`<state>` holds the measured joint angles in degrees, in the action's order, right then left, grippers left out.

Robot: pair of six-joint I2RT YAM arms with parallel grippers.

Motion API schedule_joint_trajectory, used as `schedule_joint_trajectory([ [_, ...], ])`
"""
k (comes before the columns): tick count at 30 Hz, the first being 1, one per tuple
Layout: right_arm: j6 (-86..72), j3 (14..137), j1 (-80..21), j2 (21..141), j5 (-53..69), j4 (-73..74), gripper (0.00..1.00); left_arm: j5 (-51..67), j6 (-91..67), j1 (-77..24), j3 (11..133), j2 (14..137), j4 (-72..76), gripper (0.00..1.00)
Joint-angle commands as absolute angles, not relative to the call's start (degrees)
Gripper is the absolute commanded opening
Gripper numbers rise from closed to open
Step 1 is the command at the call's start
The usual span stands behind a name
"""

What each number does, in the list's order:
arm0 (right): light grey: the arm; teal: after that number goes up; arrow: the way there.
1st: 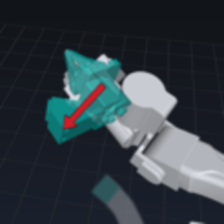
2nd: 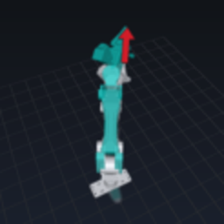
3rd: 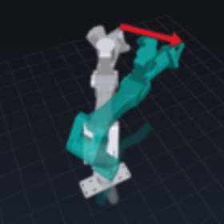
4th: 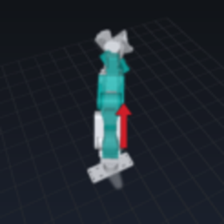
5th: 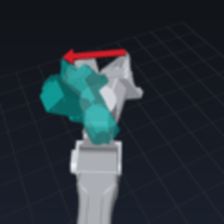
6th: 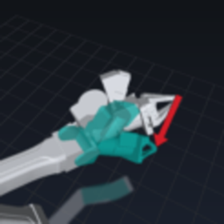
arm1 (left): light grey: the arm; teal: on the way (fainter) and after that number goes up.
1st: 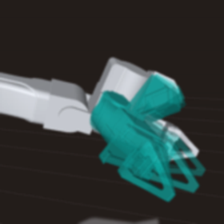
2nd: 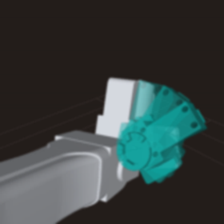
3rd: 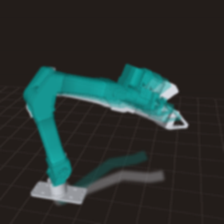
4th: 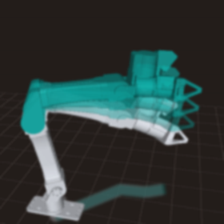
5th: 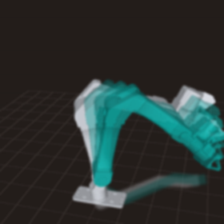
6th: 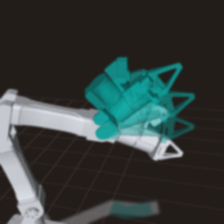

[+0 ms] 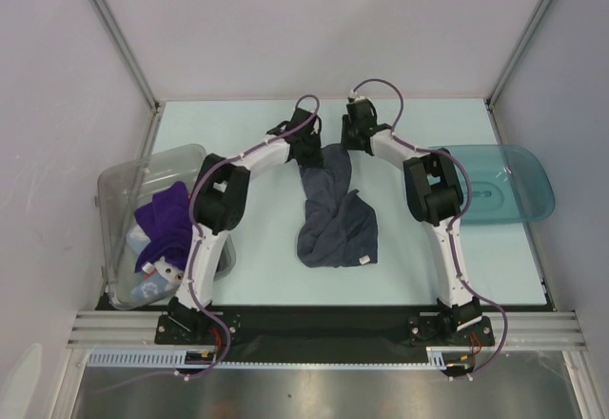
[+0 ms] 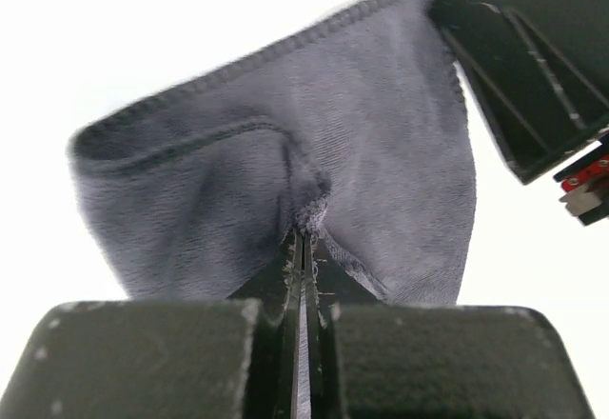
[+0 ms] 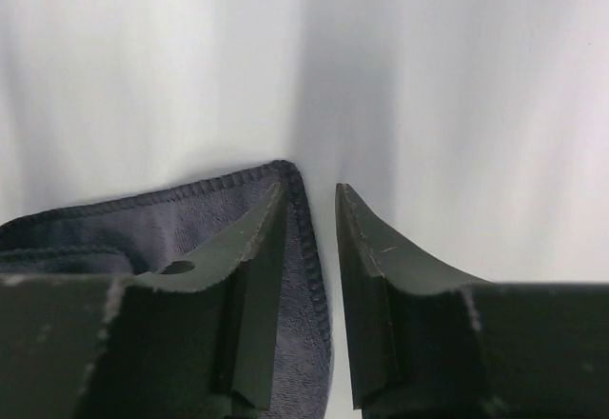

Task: Fold and stack the towels
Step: Flatten out the crumpled towel

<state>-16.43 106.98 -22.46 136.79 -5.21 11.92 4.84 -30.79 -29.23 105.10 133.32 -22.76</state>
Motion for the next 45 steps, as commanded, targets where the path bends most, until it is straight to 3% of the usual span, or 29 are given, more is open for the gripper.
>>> schedule_joint_trajectory([
  [1, -16.69, 108.98, -23.11, 139.66, -6.5, 17.22, 0.31, 5.45, -32.87, -27.16, 103.45, 126.75, -21.18, 0.0],
  [7, -18.19, 112.32, -23.2, 142.2, -5.46, 20.91, 0.21, 5.89, -32.96, -26.02, 101.26, 123.4, -21.62, 0.0],
  [11, -18.46, 111.89, -23.47, 141.86, -4.31, 20.74, 0.07, 5.54, -32.7, -25.58, 100.9, 122.52, -24.68, 0.0],
  [16, -18.54, 109.25, -23.29, 139.66, -1.5, 19.26, 0.03, 1.41, -32.34, -22.34, 97.05, 120.5, -29.0, 0.0],
  [19, -18.37, 107.67, -23.03, 138.0, 4.56, 18.28, 0.13, 1.58, -32.69, -19.61, 93.01, 118.74, -28.39, 0.0],
  [20, -18.46, 107.14, -23.03, 137.73, 5.18, 18.02, 0.21, 1.84, -32.7, -19.25, 92.21, 118.39, -28.21, 0.0],
  [23, -18.11, 106.08, -23.03, 137.28, 5.8, 17.84, 0.34, 2.46, -31.99, -18.63, 90.36, 118.13, -27.69, 0.0],
  [32, -16.7, 105.56, -23.64, 138.43, 7.2, 18.37, 0.39, 4.13, -31.55, -18.63, 88.15, 119.09, -25.66, 0.0],
  [39, -18.89, 99.51, -21.54, 135.09, 28.26, 8.63, 0.47, 3.61, -31.03, -18.63, 88.33, 119.53, -25.84, 0.0],
  [45, -18.55, 96.68, -21.36, 132.89, 33.75, 5.54, 0.53, 3.25, -30.59, -18.54, 88.51, 119.53, -26.1, 0.0],
])
